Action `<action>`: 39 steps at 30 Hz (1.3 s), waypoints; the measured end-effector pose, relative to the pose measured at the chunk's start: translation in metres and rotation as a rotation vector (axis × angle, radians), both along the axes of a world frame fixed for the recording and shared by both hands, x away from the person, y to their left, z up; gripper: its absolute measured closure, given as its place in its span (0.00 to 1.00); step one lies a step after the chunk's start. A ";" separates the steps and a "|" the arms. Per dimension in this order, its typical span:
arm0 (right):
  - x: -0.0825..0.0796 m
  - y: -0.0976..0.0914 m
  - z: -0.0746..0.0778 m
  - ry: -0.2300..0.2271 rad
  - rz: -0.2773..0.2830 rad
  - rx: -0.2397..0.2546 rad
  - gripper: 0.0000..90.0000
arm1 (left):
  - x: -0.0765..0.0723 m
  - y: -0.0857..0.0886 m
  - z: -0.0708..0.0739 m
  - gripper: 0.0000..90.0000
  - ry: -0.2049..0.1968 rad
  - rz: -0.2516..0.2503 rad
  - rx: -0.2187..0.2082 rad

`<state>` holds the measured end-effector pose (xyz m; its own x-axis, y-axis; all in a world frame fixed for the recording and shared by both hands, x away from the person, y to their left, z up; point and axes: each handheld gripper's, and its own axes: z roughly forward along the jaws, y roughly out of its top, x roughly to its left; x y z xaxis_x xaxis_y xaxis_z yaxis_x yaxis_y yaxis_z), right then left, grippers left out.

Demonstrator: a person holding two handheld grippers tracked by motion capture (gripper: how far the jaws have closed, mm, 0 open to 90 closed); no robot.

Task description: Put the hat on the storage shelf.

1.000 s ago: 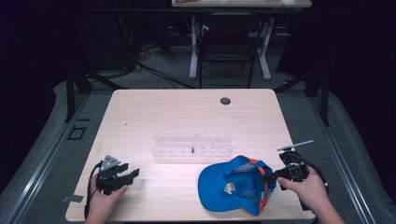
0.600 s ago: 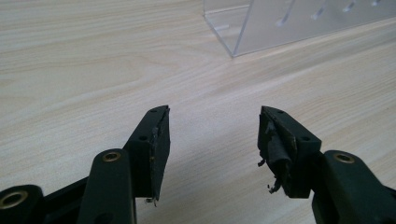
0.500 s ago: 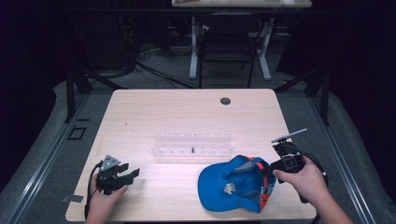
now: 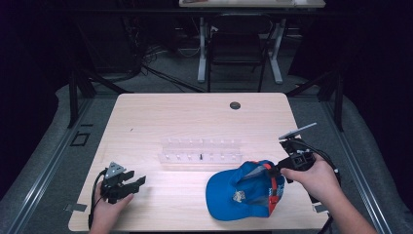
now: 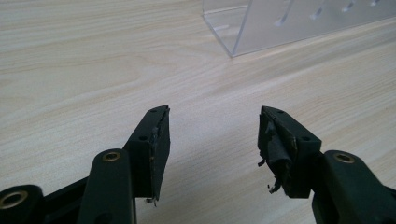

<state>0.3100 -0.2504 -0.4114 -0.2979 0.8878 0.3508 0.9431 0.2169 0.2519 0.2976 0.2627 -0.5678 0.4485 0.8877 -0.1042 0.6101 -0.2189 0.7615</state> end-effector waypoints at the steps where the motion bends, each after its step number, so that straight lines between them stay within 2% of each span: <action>1: 0.001 0.002 0.002 -0.001 -0.003 0.004 0.86 | 0.000 0.000 0.000 0.49 0.000 0.000 -0.001; 3: 0.003 0.004 0.008 0.005 0.009 0.007 0.86 | 0.000 0.000 -0.001 0.49 0.000 0.000 -0.005; 4: 0.003 0.007 0.010 -0.001 -0.006 0.017 0.86 | 0.001 0.000 -0.001 0.49 0.001 -0.001 -0.002; 5: 0.005 0.010 0.017 0.006 0.015 0.016 0.86 | 0.001 -0.001 -0.001 0.49 0.001 0.000 -0.005; 8: 0.008 0.013 0.022 0.003 0.020 0.023 0.86 | 0.000 -0.001 0.000 0.49 -0.001 -0.002 -0.008; 9: 0.009 0.018 0.027 -0.006 0.010 0.045 0.86 | 0.000 -0.001 0.000 0.49 0.001 -0.002 -0.007; 16: 0.015 0.032 0.046 0.010 0.037 0.058 0.86 | 0.000 -0.001 0.000 0.49 0.000 -0.001 -0.005; 17: 0.017 0.038 0.051 0.021 0.044 0.078 0.86 | 0.000 -0.001 0.000 0.49 0.000 -0.001 -0.007; 22: 0.020 0.046 0.058 0.029 0.041 0.111 0.86 | 0.000 -0.001 0.000 0.49 0.000 -0.002 -0.007; 24: 0.022 0.049 0.061 0.045 0.060 0.125 0.86 | 0.000 -0.001 0.000 0.49 -0.001 -0.002 -0.007; 26: 0.023 0.053 0.064 0.056 0.066 0.149 0.86 | 0.000 -0.001 0.000 0.49 0.001 -0.001 -0.010; 27: 0.024 0.057 0.068 0.059 0.055 0.179 0.86 | 0.000 -0.001 0.000 0.49 0.002 -0.001 -0.009; 28: 0.024 0.057 0.068 0.059 0.055 0.179 0.86 | 0.000 -0.001 0.000 0.49 0.000 -0.002 -0.008; 29: 0.026 0.061 0.071 0.070 0.065 0.205 0.86 | 0.000 -0.001 0.000 0.49 -0.002 -0.003 -0.010; 30: 0.026 0.061 0.071 0.070 0.065 0.205 0.86 | 0.000 -0.001 0.000 0.49 -0.002 -0.003 -0.010; 32: 0.026 0.068 0.075 0.082 0.072 0.259 0.86 | 0.000 -0.001 0.000 0.49 -0.004 -0.003 -0.010; 37: 0.026 0.075 0.078 0.087 0.084 0.285 0.86 | 0.000 -0.001 0.000 0.49 -0.001 -0.003 -0.009; 39: 0.027 0.080 0.078 0.088 0.073 0.314 0.86 | 0.000 -0.001 0.000 0.49 -0.003 -0.005 -0.012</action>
